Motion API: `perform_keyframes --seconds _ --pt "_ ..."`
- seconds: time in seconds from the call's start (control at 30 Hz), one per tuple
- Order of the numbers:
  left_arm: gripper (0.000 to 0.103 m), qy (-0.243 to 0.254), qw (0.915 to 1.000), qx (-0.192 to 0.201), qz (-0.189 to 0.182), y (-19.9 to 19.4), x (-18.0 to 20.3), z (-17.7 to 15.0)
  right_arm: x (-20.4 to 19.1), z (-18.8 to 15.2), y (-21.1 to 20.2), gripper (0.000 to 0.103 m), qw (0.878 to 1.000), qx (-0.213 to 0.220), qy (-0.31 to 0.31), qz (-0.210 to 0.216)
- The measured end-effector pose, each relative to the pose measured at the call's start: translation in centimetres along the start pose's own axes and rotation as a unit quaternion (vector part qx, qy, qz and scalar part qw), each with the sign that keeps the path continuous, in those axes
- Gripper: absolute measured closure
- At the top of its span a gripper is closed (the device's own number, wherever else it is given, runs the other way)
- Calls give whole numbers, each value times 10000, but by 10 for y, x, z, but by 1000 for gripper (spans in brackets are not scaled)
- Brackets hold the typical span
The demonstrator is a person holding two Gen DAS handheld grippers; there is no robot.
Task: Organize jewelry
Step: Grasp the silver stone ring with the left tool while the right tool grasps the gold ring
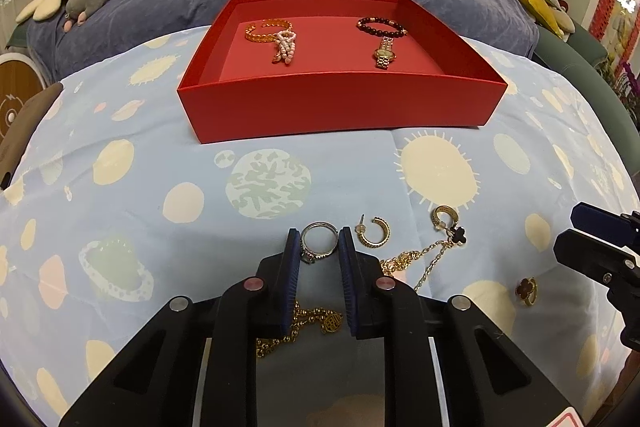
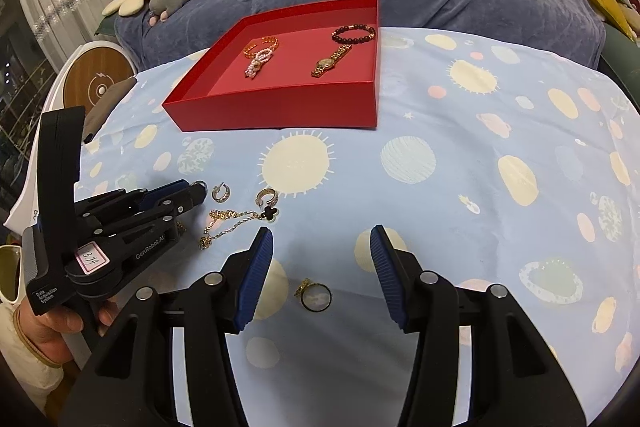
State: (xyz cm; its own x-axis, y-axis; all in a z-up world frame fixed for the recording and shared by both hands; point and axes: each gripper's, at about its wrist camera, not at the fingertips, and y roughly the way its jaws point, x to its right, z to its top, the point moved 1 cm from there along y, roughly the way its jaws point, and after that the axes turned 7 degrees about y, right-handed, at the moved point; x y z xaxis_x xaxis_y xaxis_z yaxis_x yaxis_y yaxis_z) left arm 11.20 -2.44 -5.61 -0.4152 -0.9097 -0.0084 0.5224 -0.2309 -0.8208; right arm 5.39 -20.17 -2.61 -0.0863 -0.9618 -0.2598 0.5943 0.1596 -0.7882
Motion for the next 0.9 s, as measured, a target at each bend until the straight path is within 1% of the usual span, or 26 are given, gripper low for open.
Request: perform_keyframes --seconds 0.17,0.33,0.43,0.6,0.77,0.9 --pt "86 -154 9998 146 -42 -16 -11 3 5 1 -2 54 10000 25 37 -26" --pt "86 -259 9994 237 -39 -28 -19 4 2 -6 -7 54 9999 -6 -131 -42" --pt "86 -242 9994 238 -45 -33 -19 0 3 -15 -8 54 9998 -104 -162 10" --pt "86 -221 9993 277 -102 -43 -17 -6 -6 -35 3 54 9983 -366 -458 -42" --pt "86 -228 9991 319 -134 -48 -16 -8 -9 -39 10 54 9978 -416 -501 -86" --pt "86 -262 9991 303 -143 -49 -17 -8 -11 -39 17 59 9975 -451 -539 -102"
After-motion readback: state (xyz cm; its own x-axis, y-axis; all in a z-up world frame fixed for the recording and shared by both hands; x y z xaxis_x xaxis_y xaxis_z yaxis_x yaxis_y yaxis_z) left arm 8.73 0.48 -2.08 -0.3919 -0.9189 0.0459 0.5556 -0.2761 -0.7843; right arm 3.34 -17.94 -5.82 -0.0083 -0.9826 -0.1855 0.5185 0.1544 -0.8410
